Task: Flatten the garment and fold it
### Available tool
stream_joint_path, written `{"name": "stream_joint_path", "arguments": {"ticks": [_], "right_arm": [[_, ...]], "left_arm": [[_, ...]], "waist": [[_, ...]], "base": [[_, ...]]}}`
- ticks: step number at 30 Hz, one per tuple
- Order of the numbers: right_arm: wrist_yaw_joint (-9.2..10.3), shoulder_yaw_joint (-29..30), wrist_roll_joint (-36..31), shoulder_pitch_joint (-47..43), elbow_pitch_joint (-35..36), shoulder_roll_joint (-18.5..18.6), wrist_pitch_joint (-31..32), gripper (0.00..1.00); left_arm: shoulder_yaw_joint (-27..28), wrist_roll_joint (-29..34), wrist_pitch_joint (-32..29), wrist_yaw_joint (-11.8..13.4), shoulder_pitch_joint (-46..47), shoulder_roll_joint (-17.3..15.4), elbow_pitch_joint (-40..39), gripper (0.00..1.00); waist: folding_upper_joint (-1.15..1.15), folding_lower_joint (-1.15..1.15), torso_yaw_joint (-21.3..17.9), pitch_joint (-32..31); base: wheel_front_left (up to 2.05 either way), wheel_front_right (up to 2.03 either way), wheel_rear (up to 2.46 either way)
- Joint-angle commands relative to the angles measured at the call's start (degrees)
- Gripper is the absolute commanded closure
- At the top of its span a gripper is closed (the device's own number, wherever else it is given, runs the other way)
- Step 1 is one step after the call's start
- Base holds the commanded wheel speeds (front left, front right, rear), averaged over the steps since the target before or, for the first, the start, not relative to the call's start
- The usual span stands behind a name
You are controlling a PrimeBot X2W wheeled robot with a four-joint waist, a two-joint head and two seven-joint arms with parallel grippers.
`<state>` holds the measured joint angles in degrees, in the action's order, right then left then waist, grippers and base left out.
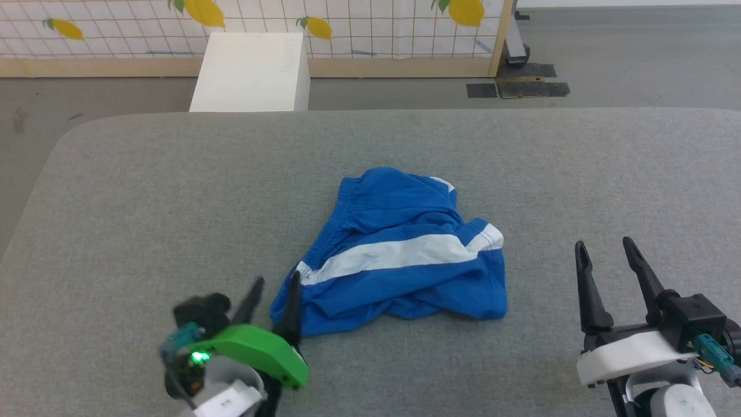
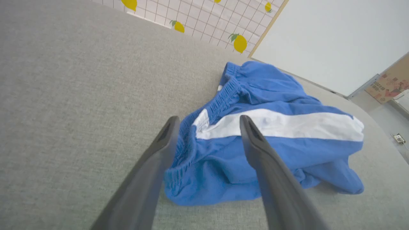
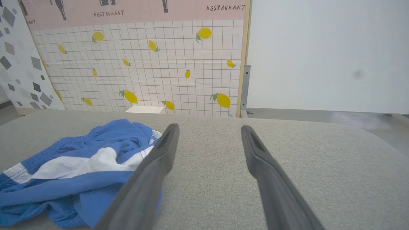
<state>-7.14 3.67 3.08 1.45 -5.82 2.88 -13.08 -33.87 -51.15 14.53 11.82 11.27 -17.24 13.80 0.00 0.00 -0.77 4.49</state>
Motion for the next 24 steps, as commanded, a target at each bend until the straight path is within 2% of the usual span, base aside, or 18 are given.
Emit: {"name": "stream_joint_path", "arguments": {"ticks": [1, 4, 7, 11, 18, 24], "right_arm": [[-0.35, -0.3, -0.3, 0.0, 0.8, 0.0, 0.3, 0.00], [-0.35, -1.4, -0.2, 1.0, 1.6, 0.0, 1.3, 0.00], [-0.35, -3.5, 0.2, 3.0, 1.0, 0.0, 4.2, 0.00], [-0.35, -7.2, 2.1, 6.9, -2.0, 0.0, 10.8, 0.00], [-0.35, -9.7, 5.3, 15.3, -11.0, 0.1, 23.3, 0.00], [-0.35, -9.9, 9.2, 21.2, -17.2, 0.4, 31.0, 0.00]], "left_arm": [[3.0, 3.2, 0.4, -0.1, -1.0, -0.2, -2.4, 0.00], [11.1, 10.6, 0.4, -0.6, -3.3, 2.7, -8.7, 0.00], [17.2, 18.0, 0.4, -3.2, -5.9, 6.3, -12.3, 0.00], [22.4, 24.5, 0.5, -7.4, -7.6, 10.7, -13.2, 0.00], [26.6, 29.5, 0.5, -12.5, -7.2, 14.0, -12.0, 0.00], [27.1, 29.5, 0.5, -13.4, -5.6, 14.3, -11.3, 0.00]], "waist": [[0.00, 0.00, 0.5, -0.3], [0.00, 0.00, 0.9, -0.3], [0.00, 0.00, 1.0, -0.2], [0.00, 0.00, 1.1, 0.7], [0.00, 0.00, 2.4, 3.4], [0.00, 0.00, 3.8, 5.7]], "base": [[0.00, 0.00, 0.00], [0.00, 0.00, 0.00], [0.00, 0.00, 0.00], [0.00, 0.00, 0.00], [0.00, 0.00, 0.00], [0.00, 0.00, 0.00]]}}
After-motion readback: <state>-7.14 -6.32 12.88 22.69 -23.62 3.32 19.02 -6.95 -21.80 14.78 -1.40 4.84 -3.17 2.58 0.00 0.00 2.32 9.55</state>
